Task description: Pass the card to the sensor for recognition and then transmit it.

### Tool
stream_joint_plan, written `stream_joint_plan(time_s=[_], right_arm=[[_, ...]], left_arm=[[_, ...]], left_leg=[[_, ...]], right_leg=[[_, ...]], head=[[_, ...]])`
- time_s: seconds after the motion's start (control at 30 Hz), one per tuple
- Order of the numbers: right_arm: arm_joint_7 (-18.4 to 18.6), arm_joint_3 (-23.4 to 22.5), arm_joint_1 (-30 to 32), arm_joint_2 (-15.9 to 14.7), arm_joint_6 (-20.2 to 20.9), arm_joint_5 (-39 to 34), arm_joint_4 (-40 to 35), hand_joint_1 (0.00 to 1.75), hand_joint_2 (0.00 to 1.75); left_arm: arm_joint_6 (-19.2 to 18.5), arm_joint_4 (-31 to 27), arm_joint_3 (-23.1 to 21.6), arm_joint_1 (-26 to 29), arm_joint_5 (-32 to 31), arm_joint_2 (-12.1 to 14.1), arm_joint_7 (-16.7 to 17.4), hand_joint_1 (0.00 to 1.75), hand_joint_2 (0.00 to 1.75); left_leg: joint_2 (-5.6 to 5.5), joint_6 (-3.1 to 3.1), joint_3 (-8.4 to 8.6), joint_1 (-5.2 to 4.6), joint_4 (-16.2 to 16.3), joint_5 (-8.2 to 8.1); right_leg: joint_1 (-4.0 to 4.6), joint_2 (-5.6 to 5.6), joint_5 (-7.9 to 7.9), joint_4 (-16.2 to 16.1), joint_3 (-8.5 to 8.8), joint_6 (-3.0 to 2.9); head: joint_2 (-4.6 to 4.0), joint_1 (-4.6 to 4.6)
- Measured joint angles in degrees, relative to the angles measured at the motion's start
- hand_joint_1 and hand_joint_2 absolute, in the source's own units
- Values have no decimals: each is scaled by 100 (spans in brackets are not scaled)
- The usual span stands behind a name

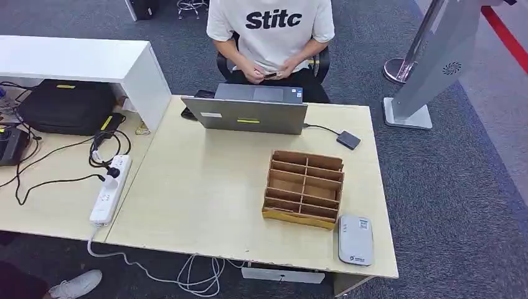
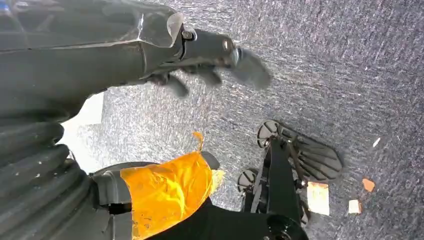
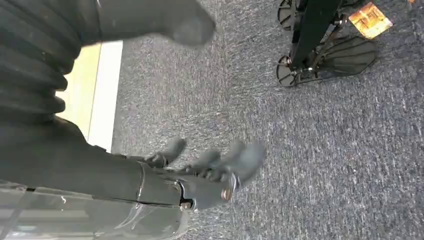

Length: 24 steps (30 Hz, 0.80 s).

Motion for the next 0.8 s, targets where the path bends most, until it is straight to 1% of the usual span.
stream_joint_plan(time_s=[0.03, 0.1, 0.13, 0.17, 0.2, 0.23, 0.27, 0.3, 0.33, 0.37, 0.47, 0.8], right_arm=[[0, 0, 0, 0, 13, 2, 2, 136, 175], [4, 0, 1, 0, 26, 35, 4, 134, 175], [4, 0, 0, 0, 31, 42, 4, 129, 175], [4, 0, 1, 0, 28, 55, 4, 80, 175], [4, 0, 1, 0, 28, 66, 7, 56, 175], [7, 0, 1, 0, 26, 74, 9, 12, 175], [9, 0, 0, 0, 22, 87, 9, 0, 175], [9, 0, 1, 0, 11, 87, 9, 0, 175], [13, 0, 1, 0, -9, 96, 9, 0, 175], [13, 0, 1, 0, -28, 107, 9, 0, 175], [31, 0, 0, -2, -46, 142, 9, 0, 175], [66, 0, 1, -2, -70, 192, 9, 0, 175]], left_arm=[[0, 0, 0, 0, 0, -2, -4, 148, 175], [19, 0, 0, -1, -11, -2, -20, 147, 175], [50, 0, 0, -1, -17, -2, -20, 147, 175], [83, 0, 0, 0, -20, -2, -20, 136, 175], [101, 0, 0, 1, -31, -4, -22, 131, 175], [118, 0, 0, 1, -50, -7, -37, 96, 175], [120, 0, 0, 1, -72, -7, -55, 63, 175], [120, 0, -2, 0, -90, -9, -59, 31, 175], [116, 0, -7, 1, -103, -9, -61, 12, 175], [90, 0, -9, 1, -105, -9, -68, 0, 175], [13, 0, -48, 1, -120, 0, -83, 0, 175], [13, 0, -90, 1, -192, 0, -83, 0, 175]], left_leg=[[0, 0, 0, 0, 0, 0], [0, 0, 0, 0, 0, 0], [0, 0, 0, 0, 0, 0], [0, 0, 0, 0, 0, 0], [0, 0, 0, 0, 0, 0], [0, 0, 0, 0, 0, 0], [0, 0, 0, 0, 0, 0], [0, 0, 0, 0, 0, 0], [0, 0, 0, 0, 0, 0], [0, 0, 0, 0, 0, 0], [0, 0, 0, 0, 0, 0], [0, 0, 0, 0, 0, 0]], right_leg=[[0, 0, 0, 0, 0, 0], [0, 0, 0, 0, 0, 0], [0, 0, 0, 0, 0, 0], [0, 0, 0, 0, 0, 0], [0, 0, 0, 0, 0, 0], [0, 0, 0, 0, 0, 0], [0, 0, 0, 0, 0, 0], [0, 0, 0, 0, 0, 0], [0, 0, 0, 0, 0, 0], [0, 0, 0, 0, 0, 0], [0, 0, 0, 0, 0, 0], [0, 0, 0, 0, 0, 0]], head=[[0, 0], [0, 0], [0, 0], [0, 0], [0, 0], [0, 0], [0, 0], [0, 0], [0, 0], [0, 0], [0, 0], [0, 0]])
